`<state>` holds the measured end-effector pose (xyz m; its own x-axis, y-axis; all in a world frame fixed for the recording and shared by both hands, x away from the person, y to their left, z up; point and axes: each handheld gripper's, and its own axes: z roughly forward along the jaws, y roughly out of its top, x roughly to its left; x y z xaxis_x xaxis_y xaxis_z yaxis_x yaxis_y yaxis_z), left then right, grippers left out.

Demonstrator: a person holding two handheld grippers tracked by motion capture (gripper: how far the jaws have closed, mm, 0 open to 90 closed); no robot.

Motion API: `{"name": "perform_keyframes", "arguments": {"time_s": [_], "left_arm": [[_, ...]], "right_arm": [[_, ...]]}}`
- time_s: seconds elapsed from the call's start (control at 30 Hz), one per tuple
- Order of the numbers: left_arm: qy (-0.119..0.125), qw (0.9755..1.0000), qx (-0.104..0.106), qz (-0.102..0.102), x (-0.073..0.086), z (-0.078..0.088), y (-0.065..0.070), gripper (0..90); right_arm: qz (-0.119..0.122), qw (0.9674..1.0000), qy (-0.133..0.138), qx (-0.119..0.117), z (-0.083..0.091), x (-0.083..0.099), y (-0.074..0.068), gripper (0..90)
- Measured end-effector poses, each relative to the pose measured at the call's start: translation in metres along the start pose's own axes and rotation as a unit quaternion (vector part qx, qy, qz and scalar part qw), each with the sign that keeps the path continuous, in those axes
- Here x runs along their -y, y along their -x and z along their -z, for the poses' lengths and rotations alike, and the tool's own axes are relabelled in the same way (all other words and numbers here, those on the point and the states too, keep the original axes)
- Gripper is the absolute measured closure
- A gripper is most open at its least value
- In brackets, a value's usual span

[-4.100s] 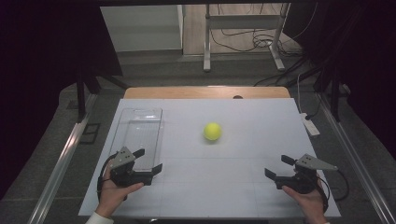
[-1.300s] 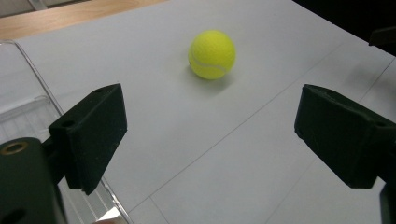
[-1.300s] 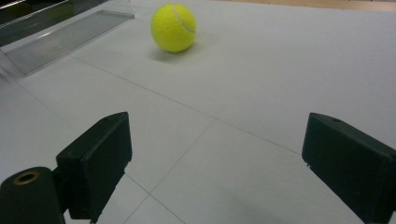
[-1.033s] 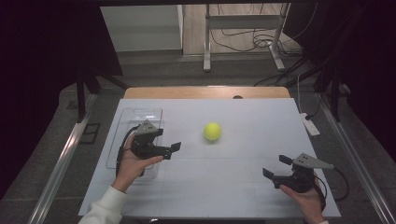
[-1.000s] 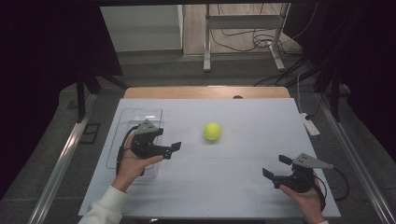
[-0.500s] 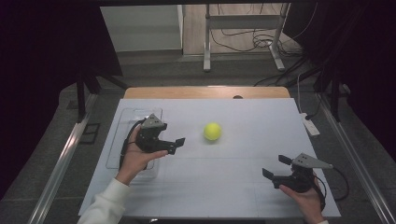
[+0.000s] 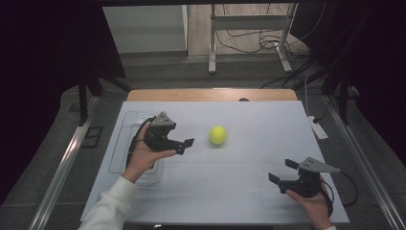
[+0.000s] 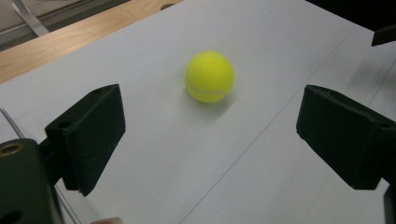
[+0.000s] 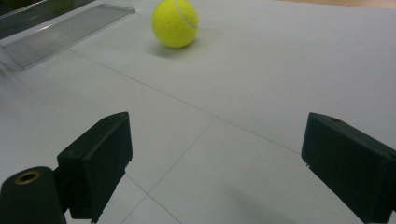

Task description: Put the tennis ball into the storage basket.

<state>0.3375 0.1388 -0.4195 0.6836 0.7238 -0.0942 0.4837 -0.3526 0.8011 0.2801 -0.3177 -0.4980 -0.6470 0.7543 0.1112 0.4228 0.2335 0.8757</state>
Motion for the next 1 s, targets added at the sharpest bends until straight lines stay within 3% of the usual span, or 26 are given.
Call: {"name": "perform_keyframes", "arguments": {"time_s": [0.4, 0.73, 1.0], "left_arm": [[-0.013, 0.9999, -0.006, -0.002, -0.01, -0.013, -0.004, 8.5], [-0.026, 0.9995, -0.003, -0.018, -0.019, -0.024, -0.003, 8.3], [-0.025, 0.9995, -0.002, -0.018, -0.025, -0.032, -0.004, 8.3]], "right_arm": [[0.003, 1.0, 0.001, 0.0, -0.003, -0.002, 0.001, 9.0], [0.005, 1.0, 0.001, -0.003, -0.005, -0.003, 0.001, 9.1], [0.01, 0.9999, -0.003, -0.005, -0.006, -0.003, 0.0, 9.1]]}}
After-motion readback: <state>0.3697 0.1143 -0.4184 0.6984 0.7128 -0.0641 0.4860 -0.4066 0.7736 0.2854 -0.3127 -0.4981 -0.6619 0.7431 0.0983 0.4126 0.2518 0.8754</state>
